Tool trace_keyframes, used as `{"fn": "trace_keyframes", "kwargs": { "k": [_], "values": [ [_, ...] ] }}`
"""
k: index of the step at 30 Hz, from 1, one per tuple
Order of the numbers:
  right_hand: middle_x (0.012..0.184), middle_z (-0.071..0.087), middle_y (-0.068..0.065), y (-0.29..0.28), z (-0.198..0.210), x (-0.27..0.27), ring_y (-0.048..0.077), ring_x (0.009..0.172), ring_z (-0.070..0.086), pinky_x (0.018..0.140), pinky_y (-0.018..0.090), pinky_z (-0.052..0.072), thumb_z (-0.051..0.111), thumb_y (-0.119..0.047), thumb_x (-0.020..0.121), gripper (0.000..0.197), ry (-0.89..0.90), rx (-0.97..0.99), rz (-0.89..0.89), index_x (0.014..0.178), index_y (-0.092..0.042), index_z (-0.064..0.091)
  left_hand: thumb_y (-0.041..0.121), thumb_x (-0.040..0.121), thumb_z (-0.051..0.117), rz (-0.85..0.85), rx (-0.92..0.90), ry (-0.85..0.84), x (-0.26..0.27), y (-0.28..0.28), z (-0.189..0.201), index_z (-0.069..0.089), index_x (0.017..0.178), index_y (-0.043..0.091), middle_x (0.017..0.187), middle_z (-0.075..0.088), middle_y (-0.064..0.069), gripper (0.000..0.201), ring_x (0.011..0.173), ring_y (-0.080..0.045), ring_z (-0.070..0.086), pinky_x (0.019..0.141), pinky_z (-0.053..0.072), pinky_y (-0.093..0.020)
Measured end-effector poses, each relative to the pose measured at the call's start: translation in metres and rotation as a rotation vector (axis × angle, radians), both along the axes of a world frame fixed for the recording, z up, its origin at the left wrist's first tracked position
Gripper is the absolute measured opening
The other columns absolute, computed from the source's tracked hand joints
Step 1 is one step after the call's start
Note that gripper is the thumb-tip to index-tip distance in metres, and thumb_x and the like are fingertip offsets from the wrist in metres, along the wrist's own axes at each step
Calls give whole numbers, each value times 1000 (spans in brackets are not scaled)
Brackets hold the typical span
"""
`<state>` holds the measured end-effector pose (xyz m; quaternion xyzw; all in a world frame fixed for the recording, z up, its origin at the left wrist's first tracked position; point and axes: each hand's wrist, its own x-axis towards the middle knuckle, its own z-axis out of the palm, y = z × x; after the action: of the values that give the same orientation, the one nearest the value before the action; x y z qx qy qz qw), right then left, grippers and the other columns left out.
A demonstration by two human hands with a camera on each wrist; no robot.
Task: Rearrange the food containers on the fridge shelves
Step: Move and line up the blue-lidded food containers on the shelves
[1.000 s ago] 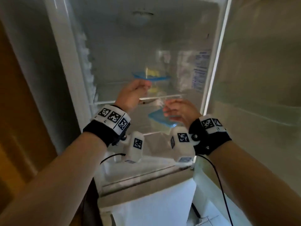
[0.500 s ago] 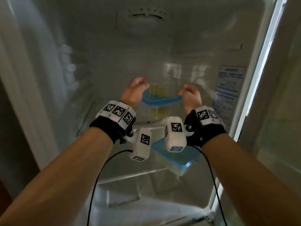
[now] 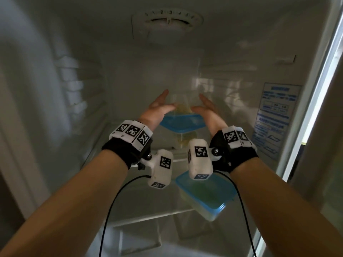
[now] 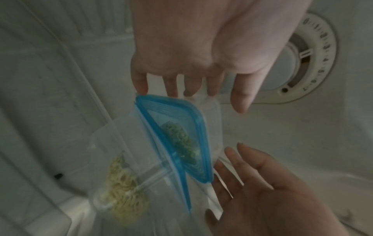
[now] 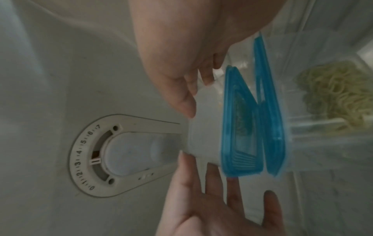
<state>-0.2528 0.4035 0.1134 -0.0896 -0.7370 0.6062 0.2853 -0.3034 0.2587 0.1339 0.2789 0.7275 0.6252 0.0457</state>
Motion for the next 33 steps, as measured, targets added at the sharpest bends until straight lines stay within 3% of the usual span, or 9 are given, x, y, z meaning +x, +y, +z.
{"fn": "trace_keyframes", "kwargs": {
  "k": [6, 9, 13, 16, 20, 23, 25, 28, 33],
  "values": [
    [138, 31, -4, -16, 6, -5, 11, 129, 35, 100, 22, 37, 80, -12, 60, 105, 102, 192, -22, 144, -37, 21, 12, 84, 60, -14, 172, 70, 2, -21, -1, 31, 143, 25, 147, 38, 6, 67, 133, -11, 38, 112, 28, -28],
    [144, 24, 2, -31, 6, -13, 22, 131, 37, 103, 39, 44, 82, -35, 47, 115, 28, 344, -69, 141, -46, 17, 15, 78, 64, -34, 171, 165, 2, -29, 4, 38, 140, 18, 149, 39, -1, 67, 137, -15, 36, 118, 24, -37],
    [139, 31, 3, -45, 4, -14, 26, 118, 49, 85, 46, 55, 79, -47, 38, 108, -25, 324, -61, 132, -43, 27, 9, 81, 62, -20, 195, 226, 4, -40, 15, 46, 135, 15, 149, 39, -3, 56, 137, -13, 34, 119, 22, -32],
    [141, 31, 0, -51, 10, -12, 25, 117, 48, 59, 34, 58, 83, -30, 53, 98, -37, 149, -19, 132, -40, 27, 9, 82, 62, 86, 241, 224, 1, -47, 19, 35, 141, 18, 155, 26, -2, 66, 141, -14, 24, 113, 22, -23],
    [130, 46, 8, -65, 18, -6, 25, 104, 59, 53, 30, 56, 79, -33, 62, 76, -31, -189, 92, 120, -32, 30, 25, 77, 69, 369, 265, -55, -9, -59, 2, 17, 147, 22, 155, 24, -4, 87, 139, -21, 29, 108, 29, -29],
    [111, 66, 10, -79, 16, -3, 21, 79, 73, 57, 27, 56, 78, -46, 59, 72, -66, -375, 230, 117, -15, 48, 40, 74, 69, 143, 331, -391, -9, -64, -15, 16, 144, 32, 153, 25, -5, 88, 135, -34, 33, 98, 41, -55],
    [110, 68, 12, -90, 14, -3, 21, 72, 74, 58, 28, 56, 78, -54, 51, 88, -118, -448, 308, 125, -16, 48, 40, 73, 67, -27, 394, -447, -7, -65, -18, 27, 138, 32, 144, 41, -6, 77, 126, -34, 46, 91, 46, -57],
    [119, 59, 12, -100, 10, -4, 28, 81, 73, 55, 32, 57, 76, -59, 50, 98, -168, -415, 340, 132, -22, 38, 21, 82, 59, -31, 509, -391, -2, -66, -15, 25, 137, 36, 116, 56, -3, 66, 94, -26, 62, 68, 55, -43],
    [136, 45, 6, -98, 7, -2, 29, 107, 59, 64, 40, 57, 65, -72, 52, 104, -209, -291, 295, 140, -33, 25, 8, 84, 55, 115, 478, -357, 1, -77, -9, 25, 138, 38, 117, 50, -2, 69, 105, -33, 57, 71, 54, -43]
  ]
}}
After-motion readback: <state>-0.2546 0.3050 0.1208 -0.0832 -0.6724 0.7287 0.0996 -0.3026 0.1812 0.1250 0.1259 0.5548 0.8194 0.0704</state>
